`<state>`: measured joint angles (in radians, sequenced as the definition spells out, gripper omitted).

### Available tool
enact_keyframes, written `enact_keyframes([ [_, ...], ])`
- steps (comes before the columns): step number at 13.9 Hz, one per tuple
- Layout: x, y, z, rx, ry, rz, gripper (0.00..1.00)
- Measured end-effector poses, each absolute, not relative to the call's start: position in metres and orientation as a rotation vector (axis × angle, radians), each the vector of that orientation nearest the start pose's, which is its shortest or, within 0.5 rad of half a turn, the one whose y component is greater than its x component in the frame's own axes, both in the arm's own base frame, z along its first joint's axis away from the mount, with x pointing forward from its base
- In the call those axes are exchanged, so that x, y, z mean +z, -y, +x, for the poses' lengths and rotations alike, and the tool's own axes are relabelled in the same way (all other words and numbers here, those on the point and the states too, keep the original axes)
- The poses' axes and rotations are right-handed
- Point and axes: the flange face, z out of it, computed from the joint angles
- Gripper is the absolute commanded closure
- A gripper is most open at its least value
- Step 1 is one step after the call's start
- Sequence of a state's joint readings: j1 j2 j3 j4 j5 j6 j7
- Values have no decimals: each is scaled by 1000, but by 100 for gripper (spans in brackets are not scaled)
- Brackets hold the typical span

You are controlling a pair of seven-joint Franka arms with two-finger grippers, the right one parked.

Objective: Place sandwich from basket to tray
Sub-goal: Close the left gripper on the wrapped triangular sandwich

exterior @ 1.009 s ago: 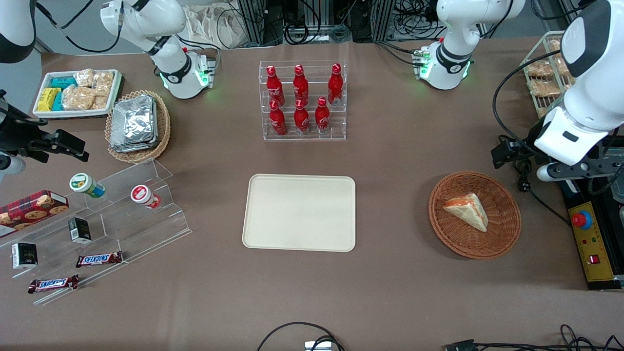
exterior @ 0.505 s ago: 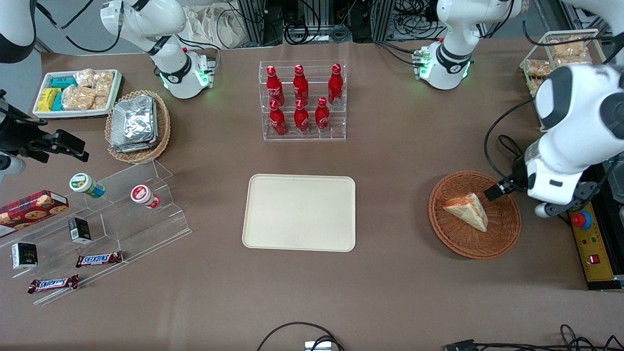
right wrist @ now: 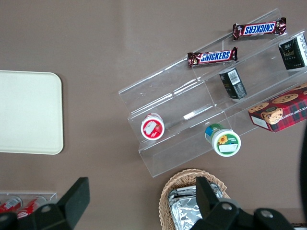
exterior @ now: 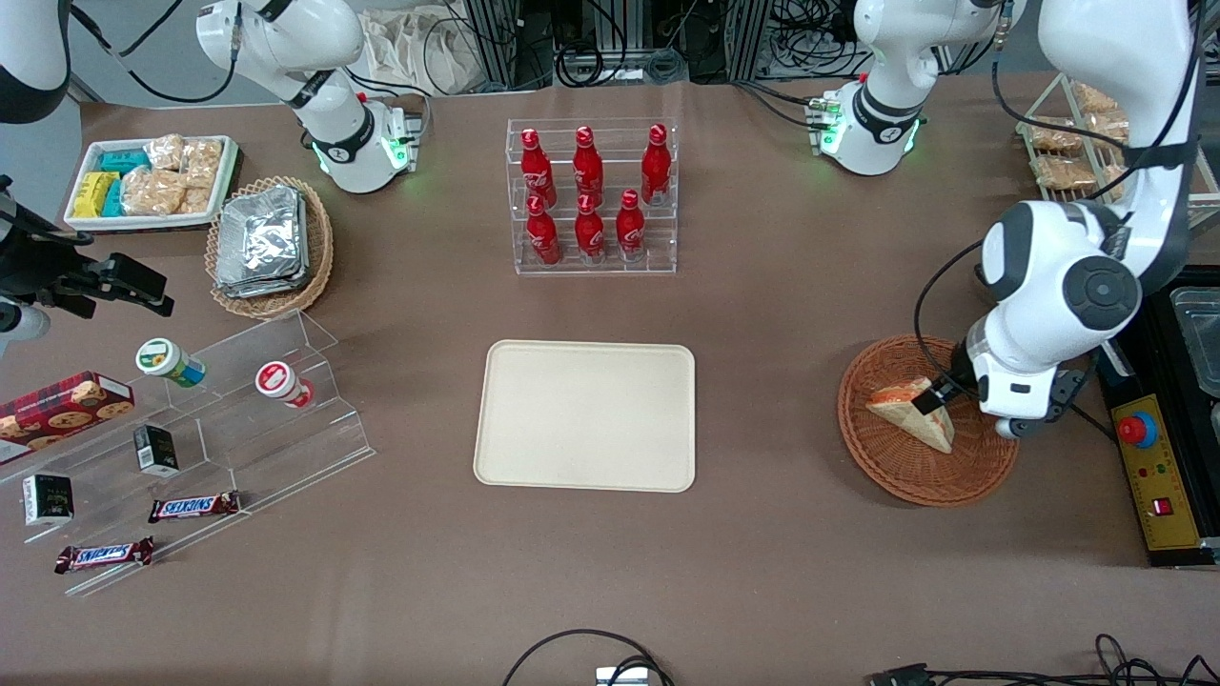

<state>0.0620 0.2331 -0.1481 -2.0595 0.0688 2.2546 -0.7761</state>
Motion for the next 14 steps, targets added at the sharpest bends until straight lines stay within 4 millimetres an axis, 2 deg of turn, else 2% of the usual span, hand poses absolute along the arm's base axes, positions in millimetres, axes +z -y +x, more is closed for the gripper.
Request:
enact_keyframes([
  [3,290,47,570,34,1029,-2945,3],
  [9,268,44,571,44,1060,-2938,5],
  [10,263,42,572,44,1079,-2932,11],
  [11,257,41,572,43,1094,-2929,28],
  [12,253,41,572,47,1101,-2926,52],
  [13,250,41,572,51,1104,-2924,66],
  [14,249,41,572,53,1105,-2923,89],
])
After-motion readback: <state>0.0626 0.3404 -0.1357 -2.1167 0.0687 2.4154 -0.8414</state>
